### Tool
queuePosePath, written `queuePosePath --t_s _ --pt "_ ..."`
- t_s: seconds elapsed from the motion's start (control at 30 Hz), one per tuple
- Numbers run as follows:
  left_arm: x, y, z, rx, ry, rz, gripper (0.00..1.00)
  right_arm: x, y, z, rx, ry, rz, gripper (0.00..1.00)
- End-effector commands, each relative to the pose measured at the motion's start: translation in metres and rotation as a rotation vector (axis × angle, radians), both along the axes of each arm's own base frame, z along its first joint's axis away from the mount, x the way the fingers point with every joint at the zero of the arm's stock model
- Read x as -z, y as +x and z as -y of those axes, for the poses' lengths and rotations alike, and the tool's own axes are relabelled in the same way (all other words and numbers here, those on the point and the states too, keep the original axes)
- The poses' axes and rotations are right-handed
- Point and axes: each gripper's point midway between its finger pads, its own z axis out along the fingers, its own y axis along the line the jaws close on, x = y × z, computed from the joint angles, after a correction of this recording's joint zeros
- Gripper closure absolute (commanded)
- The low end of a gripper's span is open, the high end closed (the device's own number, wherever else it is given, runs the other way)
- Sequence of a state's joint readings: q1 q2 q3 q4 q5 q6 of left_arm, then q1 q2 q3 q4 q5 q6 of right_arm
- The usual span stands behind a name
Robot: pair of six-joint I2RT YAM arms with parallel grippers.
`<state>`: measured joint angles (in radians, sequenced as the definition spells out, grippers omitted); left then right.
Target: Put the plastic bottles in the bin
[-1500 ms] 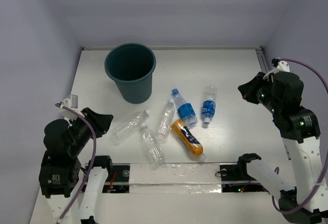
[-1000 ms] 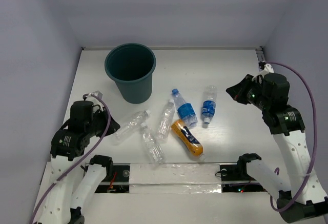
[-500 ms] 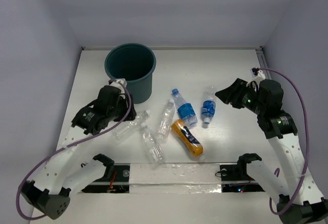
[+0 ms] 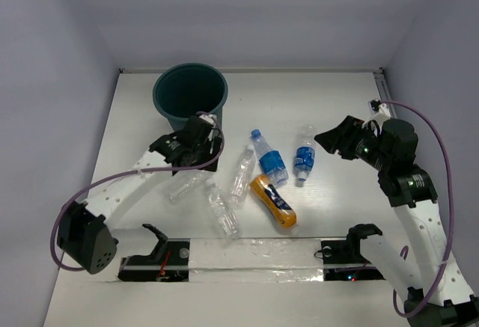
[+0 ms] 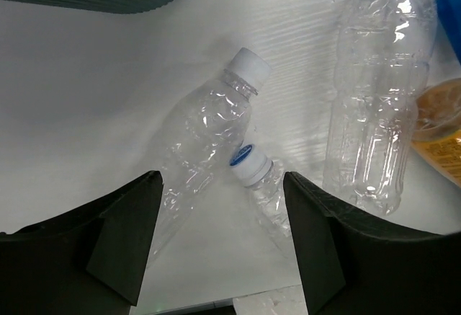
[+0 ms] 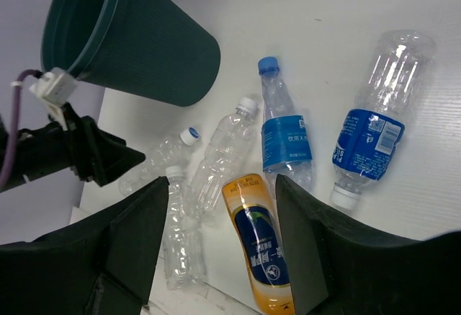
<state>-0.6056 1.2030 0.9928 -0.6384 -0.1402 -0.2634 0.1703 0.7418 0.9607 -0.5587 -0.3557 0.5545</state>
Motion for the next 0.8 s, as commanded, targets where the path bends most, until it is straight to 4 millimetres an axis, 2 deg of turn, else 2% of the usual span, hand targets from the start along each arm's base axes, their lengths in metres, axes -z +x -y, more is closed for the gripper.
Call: queuePosePath --t_s 0.0,0.17,0.3,0.47,0.53,0.63,0.77 --pt "-0.002 0.016 0.008 0.004 0.020 0.042 0.34 -0.020 -0.001 0.002 -0.004 -0.002 0.082 0.33" --pt "0.016 0.018 0.013 -0.012 0.020 0.005 0.31 -0.028 -0.006 0.006 0.006 -0.028 0.107 0.33" --pt "0.035 0.019 0.009 -0.030 0.075 -0.048 0.28 -0.033 -0.009 0.007 0.005 -0.033 0.120 0.33" --pt "0.042 0.016 0.006 -0.043 0.114 -0.078 0.24 -0.037 -0.011 0.008 0.003 -0.047 0.126 0.29" --pt "0.041 0.012 0.005 -0.067 0.120 -0.088 0.24 -0.043 -0.012 0.009 0.004 -0.053 0.142 0.28" --pt "0.027 0.008 0.005 -0.105 0.065 -0.057 0.26 -0.049 -0.014 0.010 0.006 -0.057 0.157 0.28" --pt "-0.004 0.004 0.008 -0.171 -0.068 0.013 0.26 -0.047 -0.015 0.009 -0.004 -0.052 0.156 0.28"
